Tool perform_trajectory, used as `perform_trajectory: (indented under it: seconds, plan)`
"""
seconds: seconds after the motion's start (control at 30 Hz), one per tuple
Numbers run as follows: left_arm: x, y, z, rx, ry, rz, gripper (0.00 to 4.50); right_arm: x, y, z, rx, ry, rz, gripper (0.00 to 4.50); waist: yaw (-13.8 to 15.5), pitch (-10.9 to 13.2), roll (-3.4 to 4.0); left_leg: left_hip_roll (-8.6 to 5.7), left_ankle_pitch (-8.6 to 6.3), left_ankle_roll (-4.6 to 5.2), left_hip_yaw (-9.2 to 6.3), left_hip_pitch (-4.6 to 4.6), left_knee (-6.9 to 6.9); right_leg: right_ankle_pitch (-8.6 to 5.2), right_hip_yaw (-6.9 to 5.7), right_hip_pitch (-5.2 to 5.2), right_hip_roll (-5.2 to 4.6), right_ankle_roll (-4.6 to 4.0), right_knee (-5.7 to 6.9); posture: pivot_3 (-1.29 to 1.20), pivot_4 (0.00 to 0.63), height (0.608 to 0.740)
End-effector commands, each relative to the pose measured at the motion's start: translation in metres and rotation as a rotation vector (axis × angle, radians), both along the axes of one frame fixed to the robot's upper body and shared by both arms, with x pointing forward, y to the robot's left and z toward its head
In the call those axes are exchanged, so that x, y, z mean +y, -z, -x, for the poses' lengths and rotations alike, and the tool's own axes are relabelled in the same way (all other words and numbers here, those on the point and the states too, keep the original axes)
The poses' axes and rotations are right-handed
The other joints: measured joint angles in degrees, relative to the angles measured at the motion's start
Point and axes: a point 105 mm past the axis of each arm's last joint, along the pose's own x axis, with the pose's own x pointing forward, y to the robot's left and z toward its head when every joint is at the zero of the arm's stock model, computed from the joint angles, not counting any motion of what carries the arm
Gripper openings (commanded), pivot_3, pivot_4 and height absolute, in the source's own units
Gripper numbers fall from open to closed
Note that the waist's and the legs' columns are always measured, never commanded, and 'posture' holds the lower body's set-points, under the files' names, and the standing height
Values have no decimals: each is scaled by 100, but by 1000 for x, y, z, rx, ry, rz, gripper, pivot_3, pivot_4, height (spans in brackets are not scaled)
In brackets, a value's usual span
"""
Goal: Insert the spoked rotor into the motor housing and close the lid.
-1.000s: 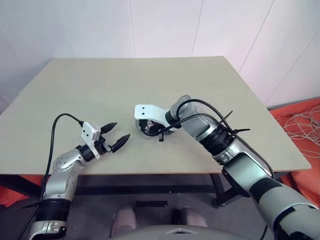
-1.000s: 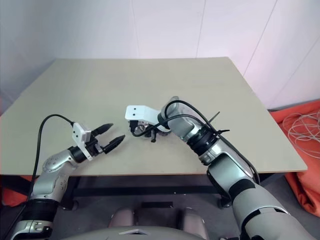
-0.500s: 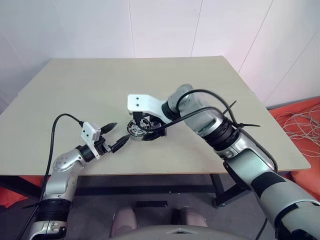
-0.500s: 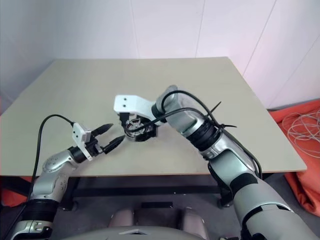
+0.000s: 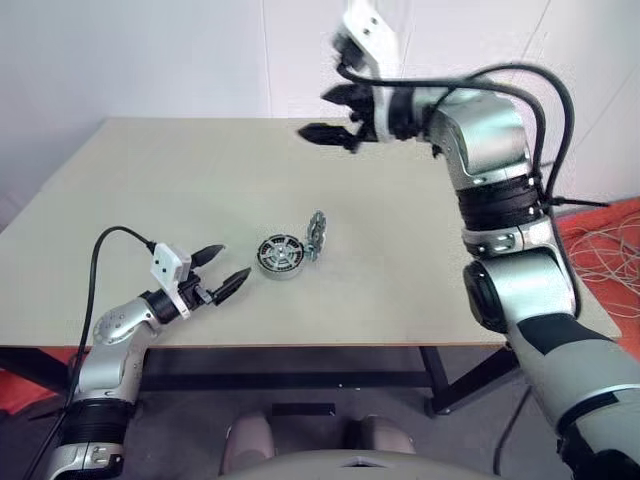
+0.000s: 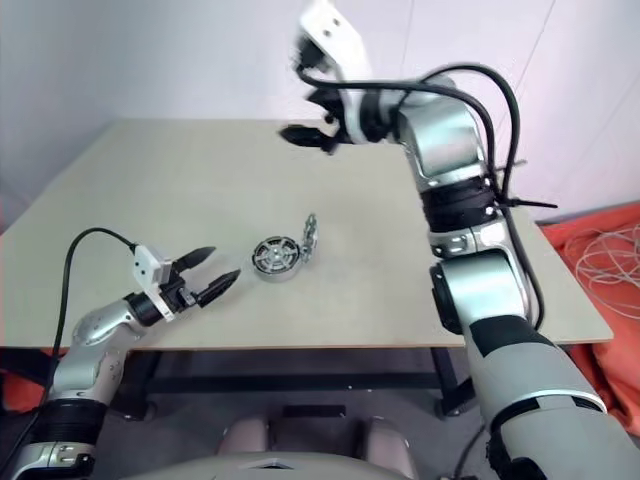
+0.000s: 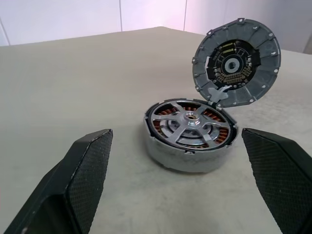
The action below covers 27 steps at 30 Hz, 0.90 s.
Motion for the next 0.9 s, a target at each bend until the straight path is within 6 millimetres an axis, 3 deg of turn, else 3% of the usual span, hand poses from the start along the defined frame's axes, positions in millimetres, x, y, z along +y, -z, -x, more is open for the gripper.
perform_trajectory:
  seconds: [0.03, 0.17, 0.3, 0.4, 0.57, 0.7, 0.9]
  plan:
    - [14, -16, -2, -50, -24, -9, 4500, -33, 40, -5, 0, 84, 92, 2878, 11, -2, -3, 0, 0, 0, 3, -4, -3, 0, 0, -1, 0, 0, 1, 0, 0, 740]
    - [21, -18, -2, -51, -36, -17, 4500, -44, 100, 11, 87, 59, 184, 1410, 15, -2, 5, -4, -2, 0, 13, -49, -11, 4, 3, -60, 1, -7, 38, 0, 0, 740]
    - [26, -19, -3, -51, -49, -20, 4500, -33, 136, 32, 147, -31, 216, 28, 0, 0, 10, 1, -1, -8, 17, -79, -39, 6, 1, -84, 7, -41, 40, 0, 0, 740]
    - [27, -19, -3, -50, -52, -23, 4500, -17, 143, 42, 164, -94, 194, 28, 0, 0, 10, 0, -1, -8, 19, -72, -39, -6, 1, -82, 6, -25, 38, 0, 0, 740]
    - [27, -20, -1, -54, -59, -22, 4500, 22, 129, 57, 168, -222, 95, 28, 20, 0, 9, 0, 2, -12, 18, -37, -32, -8, 1, -58, 4, -21, 34, 0, 0, 740]
    - [27, -20, 1, -56, -63, -20, 4500, 45, 127, 58, 154, -249, 71, 28, 6, 0, 8, 0, 4, -17, 16, -16, -35, -9, 1, -46, 4, -19, 33, 0, 0, 740]
    - [28, -19, 2, -54, -66, -22, 4500, 63, 124, 51, 117, -245, 61, 28, -2, 0, 7, -1, 5, -18, 12, -16, -36, -9, 3, -42, 3, -19, 31, 0, 0, 740]
